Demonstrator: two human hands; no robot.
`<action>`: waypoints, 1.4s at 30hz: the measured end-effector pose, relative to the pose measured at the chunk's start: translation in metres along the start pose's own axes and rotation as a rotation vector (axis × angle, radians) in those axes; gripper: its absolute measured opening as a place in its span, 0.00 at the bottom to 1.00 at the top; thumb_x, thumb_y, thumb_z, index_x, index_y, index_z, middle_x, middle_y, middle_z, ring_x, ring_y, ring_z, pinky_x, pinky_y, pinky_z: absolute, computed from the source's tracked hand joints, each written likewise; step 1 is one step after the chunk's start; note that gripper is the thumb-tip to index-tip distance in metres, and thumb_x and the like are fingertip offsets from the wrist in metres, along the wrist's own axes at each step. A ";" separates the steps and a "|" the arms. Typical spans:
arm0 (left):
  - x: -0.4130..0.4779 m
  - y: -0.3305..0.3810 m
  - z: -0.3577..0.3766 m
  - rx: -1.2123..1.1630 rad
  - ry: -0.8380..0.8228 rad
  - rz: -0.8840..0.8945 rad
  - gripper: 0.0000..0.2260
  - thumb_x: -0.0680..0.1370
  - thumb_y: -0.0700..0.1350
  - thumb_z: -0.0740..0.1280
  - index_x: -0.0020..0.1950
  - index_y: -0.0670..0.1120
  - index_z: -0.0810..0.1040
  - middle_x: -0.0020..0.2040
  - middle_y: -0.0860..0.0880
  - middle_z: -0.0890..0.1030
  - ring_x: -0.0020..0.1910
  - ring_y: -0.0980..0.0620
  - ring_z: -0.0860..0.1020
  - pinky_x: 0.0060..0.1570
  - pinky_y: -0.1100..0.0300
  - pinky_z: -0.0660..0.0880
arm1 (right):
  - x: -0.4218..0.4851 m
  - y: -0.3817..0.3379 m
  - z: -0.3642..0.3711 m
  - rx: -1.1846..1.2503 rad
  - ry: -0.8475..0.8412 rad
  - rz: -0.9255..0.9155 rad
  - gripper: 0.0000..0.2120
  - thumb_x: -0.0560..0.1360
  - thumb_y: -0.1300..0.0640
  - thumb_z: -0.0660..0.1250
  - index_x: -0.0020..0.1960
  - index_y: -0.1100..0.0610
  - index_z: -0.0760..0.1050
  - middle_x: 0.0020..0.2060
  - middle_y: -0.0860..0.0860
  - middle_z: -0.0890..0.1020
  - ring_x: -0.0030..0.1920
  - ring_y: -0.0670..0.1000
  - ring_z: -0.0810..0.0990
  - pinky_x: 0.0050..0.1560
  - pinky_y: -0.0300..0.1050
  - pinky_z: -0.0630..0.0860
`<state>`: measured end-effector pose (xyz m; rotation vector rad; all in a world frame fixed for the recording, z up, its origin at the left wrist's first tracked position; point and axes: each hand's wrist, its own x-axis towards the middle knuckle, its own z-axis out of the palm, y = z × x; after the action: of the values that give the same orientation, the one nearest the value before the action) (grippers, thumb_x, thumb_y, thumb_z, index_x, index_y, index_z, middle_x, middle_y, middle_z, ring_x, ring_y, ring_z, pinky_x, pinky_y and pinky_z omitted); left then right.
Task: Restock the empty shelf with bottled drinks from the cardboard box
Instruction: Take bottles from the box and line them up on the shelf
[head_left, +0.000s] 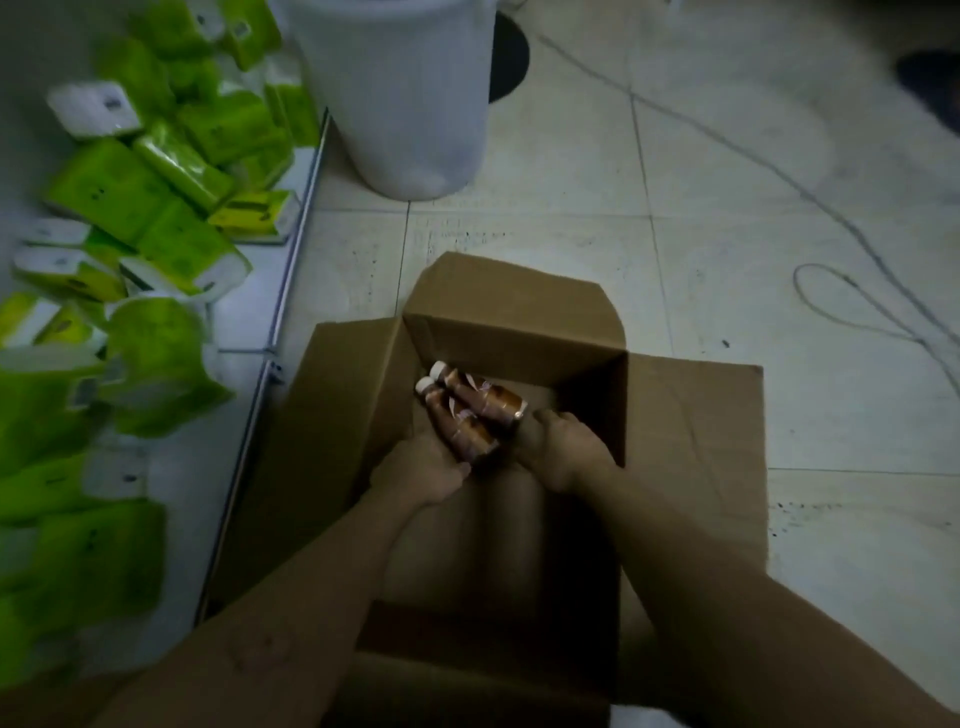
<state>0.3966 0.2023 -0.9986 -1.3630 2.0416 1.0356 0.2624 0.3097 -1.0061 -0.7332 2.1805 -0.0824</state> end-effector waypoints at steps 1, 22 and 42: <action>0.015 -0.001 0.008 -0.068 -0.030 -0.031 0.23 0.75 0.54 0.69 0.68 0.49 0.73 0.63 0.46 0.78 0.61 0.45 0.76 0.59 0.54 0.72 | 0.014 0.001 0.007 0.005 -0.009 0.001 0.28 0.75 0.45 0.65 0.73 0.52 0.64 0.69 0.55 0.70 0.67 0.57 0.71 0.66 0.53 0.70; 0.110 -0.047 0.086 -0.777 -0.052 -0.254 0.21 0.68 0.40 0.77 0.60 0.44 0.78 0.53 0.46 0.83 0.48 0.49 0.81 0.40 0.62 0.76 | 0.077 0.000 0.090 0.146 -0.130 0.168 0.26 0.74 0.42 0.66 0.67 0.53 0.68 0.59 0.55 0.79 0.54 0.56 0.79 0.50 0.45 0.73; 0.101 -0.028 0.074 -0.561 -0.155 -0.071 0.35 0.65 0.37 0.79 0.68 0.49 0.67 0.62 0.47 0.77 0.58 0.46 0.77 0.54 0.48 0.76 | 0.057 0.045 0.096 0.700 -0.213 0.296 0.17 0.69 0.57 0.76 0.56 0.54 0.79 0.48 0.52 0.84 0.45 0.49 0.83 0.50 0.45 0.81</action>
<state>0.3803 0.1981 -1.1259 -1.5395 1.6376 1.7072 0.2815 0.3340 -1.1225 -0.0185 1.8471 -0.5544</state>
